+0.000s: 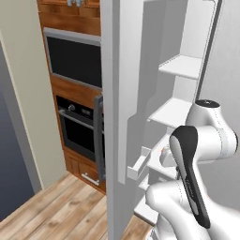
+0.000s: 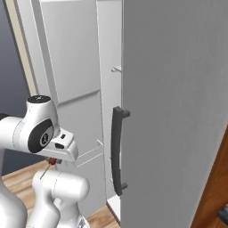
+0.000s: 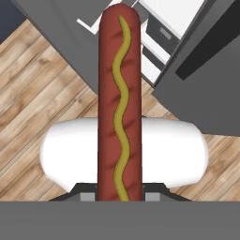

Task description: Store the hot dog in the freezer for long-term storage. Close the freezer door after placing the cooked food.

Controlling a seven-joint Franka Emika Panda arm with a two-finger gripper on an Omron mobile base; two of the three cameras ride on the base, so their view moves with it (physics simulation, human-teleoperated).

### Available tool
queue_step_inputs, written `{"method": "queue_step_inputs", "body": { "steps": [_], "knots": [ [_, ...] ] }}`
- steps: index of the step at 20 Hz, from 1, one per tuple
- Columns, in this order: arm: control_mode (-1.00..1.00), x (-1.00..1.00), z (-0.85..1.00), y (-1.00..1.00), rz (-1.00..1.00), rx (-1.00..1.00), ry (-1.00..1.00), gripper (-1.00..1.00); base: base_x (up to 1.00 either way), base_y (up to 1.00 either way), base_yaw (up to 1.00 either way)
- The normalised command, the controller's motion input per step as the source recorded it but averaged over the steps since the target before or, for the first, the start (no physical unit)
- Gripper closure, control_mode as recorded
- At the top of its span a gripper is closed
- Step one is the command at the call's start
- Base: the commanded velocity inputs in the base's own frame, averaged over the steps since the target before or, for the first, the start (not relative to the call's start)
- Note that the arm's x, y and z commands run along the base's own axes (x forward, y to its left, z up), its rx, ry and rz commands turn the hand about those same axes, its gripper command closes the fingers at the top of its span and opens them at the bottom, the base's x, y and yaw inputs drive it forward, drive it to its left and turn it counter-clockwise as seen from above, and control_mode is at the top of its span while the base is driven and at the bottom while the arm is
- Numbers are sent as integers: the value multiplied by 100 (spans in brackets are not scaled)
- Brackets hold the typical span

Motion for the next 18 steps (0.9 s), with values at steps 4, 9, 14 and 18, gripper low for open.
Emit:
{"method": "queue_step_inputs", "body": {
  "steps": [4,9,14,18],
  "knots": [
    [100,0,0,0,0,0,0,100,36,0,0],
    [100,0,0,0,0,0,0,100,31,0,-2],
    [100,0,0,0,0,0,0,100,22,-1,-12],
    [100,0,0,0,0,0,0,100,0,-3,-17]
  ]
}}
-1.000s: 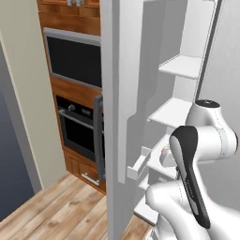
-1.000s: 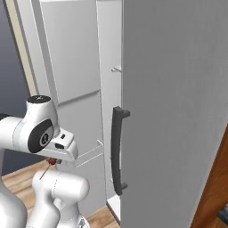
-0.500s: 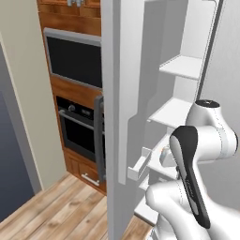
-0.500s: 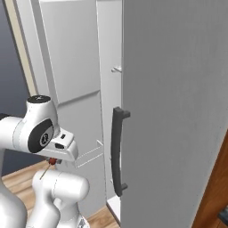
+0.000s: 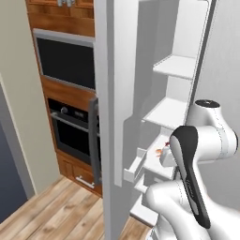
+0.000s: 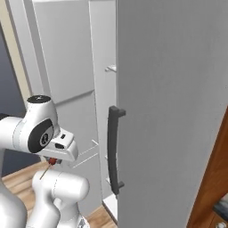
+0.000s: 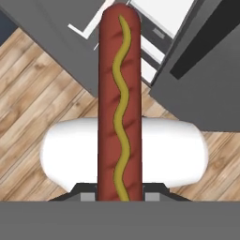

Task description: Store the hot dog in the freezer for long-term storage. Close the freezer door after placing the cooked food.

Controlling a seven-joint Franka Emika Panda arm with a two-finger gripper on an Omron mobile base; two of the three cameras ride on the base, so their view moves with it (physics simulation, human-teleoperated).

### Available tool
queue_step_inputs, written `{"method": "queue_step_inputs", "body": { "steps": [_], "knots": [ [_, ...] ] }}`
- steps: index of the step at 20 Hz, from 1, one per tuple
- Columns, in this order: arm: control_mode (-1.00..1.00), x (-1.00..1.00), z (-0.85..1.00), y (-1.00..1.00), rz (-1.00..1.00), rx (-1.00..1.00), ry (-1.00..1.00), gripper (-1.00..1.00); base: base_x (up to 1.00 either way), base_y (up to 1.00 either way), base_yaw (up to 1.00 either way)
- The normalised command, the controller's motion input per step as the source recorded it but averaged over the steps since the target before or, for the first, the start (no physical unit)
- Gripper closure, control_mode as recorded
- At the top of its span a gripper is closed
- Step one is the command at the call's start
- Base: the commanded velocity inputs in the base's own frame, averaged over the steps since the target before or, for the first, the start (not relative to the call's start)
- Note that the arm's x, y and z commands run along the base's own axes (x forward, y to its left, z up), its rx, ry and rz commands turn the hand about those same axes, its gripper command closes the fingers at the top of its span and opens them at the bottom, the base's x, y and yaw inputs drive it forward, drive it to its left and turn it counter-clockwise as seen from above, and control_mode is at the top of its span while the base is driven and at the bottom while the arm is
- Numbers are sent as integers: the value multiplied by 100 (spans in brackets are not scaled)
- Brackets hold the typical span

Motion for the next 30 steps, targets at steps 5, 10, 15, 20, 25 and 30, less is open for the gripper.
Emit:
{"method": "queue_step_inputs", "body": {
  "steps": [5,10,15,20,25,30],
  "knots": [
    [100,0,0,0,0,0,0,100,5,0,-22],
    [100,0,0,0,0,0,0,100,0,0,-32],
    [100,0,0,0,0,0,0,100,0,0,-45],
    [100,0,0,0,0,0,0,100,1,0,-44],
    [100,0,0,0,0,0,0,100,10,42,-18],
    [100,0,0,0,0,0,0,100,12,39,-4]
  ]
}}
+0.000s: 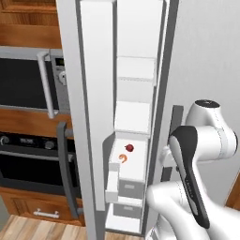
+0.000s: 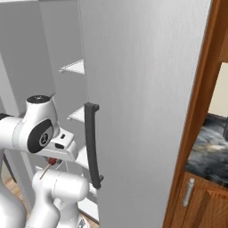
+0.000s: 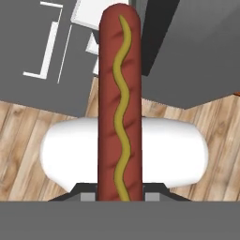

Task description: Store the hot dog in the freezer for long-term storage. Close the freezer door after placing the cooked food.

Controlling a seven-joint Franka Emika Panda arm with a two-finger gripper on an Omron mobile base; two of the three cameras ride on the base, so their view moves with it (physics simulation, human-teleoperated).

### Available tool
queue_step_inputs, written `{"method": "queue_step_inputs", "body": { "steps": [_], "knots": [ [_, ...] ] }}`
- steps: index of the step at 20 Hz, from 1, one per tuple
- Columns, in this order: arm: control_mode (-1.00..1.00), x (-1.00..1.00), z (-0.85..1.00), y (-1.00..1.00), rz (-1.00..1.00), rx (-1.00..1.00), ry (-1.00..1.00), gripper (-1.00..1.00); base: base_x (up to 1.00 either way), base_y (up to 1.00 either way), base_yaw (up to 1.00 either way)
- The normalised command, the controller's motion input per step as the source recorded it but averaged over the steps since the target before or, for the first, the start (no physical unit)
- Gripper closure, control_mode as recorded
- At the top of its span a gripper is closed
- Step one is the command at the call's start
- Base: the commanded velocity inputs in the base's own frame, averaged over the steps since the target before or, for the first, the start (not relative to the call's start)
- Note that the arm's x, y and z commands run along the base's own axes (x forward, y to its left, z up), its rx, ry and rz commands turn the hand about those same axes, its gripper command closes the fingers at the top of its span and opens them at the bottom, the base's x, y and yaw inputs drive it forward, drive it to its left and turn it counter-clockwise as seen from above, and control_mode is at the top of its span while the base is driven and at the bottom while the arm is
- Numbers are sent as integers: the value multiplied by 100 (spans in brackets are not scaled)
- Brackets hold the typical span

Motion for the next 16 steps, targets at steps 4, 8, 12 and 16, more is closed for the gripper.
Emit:
{"method": "queue_step_inputs", "body": {
  "steps": [4,8,12,16],
  "knots": [
    [100,0,0,0,0,0,0,100,24,7,0],
    [100,0,0,0,0,0,0,100,35,12,0],
    [100,0,0,0,0,0,0,100,42,13,0],
    [100,0,0,0,0,0,0,100,37,18,0]
  ]
}}
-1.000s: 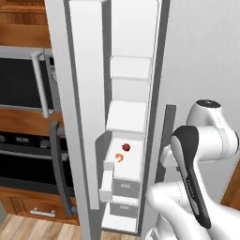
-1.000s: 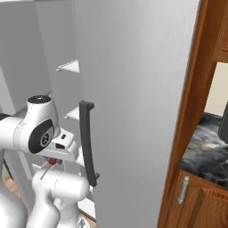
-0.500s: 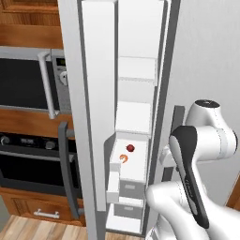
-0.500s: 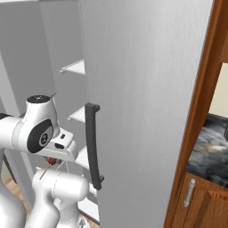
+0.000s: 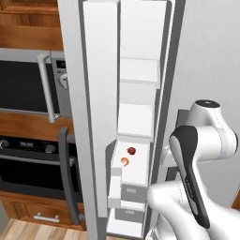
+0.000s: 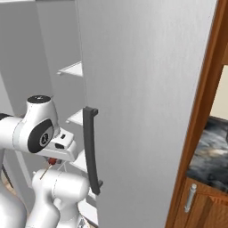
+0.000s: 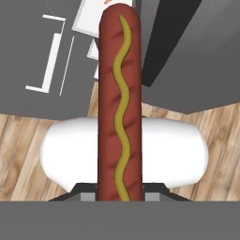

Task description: Store the hot dog in the freezer for long-term storage. Close the freezer door after placing the cooked food.

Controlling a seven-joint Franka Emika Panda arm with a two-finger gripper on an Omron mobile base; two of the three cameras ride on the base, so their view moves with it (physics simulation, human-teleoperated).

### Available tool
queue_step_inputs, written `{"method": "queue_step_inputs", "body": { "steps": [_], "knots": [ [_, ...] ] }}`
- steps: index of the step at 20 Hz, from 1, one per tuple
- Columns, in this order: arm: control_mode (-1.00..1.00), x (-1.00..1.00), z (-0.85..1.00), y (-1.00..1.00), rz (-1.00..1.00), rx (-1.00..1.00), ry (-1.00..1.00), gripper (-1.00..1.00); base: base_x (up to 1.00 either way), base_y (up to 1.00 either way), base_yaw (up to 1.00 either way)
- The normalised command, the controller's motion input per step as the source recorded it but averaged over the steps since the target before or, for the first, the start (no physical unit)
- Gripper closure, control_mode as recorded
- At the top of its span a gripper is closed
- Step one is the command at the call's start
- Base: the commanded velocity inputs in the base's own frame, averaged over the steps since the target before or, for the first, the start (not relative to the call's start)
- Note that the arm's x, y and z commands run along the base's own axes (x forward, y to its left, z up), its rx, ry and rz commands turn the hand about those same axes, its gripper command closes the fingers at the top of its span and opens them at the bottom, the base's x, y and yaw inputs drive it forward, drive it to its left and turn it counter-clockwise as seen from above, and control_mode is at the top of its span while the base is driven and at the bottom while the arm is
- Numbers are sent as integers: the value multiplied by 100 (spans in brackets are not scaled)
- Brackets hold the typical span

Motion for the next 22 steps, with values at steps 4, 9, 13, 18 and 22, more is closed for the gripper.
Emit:
{"method": "queue_step_inputs", "body": {
  "steps": [4,9,13,18,22],
  "knots": [
    [100,0,0,0,0,0,0,100,33,19,0],
    [100,0,0,0,0,0,0,100,37,16,0],
    [100,0,0,0,0,0,0,100,48,3,1],
    [100,0,0,0,0,0,0,100,52,3,2],
    [100,0,0,0,0,0,0,100,32,22,0]
  ]
}}
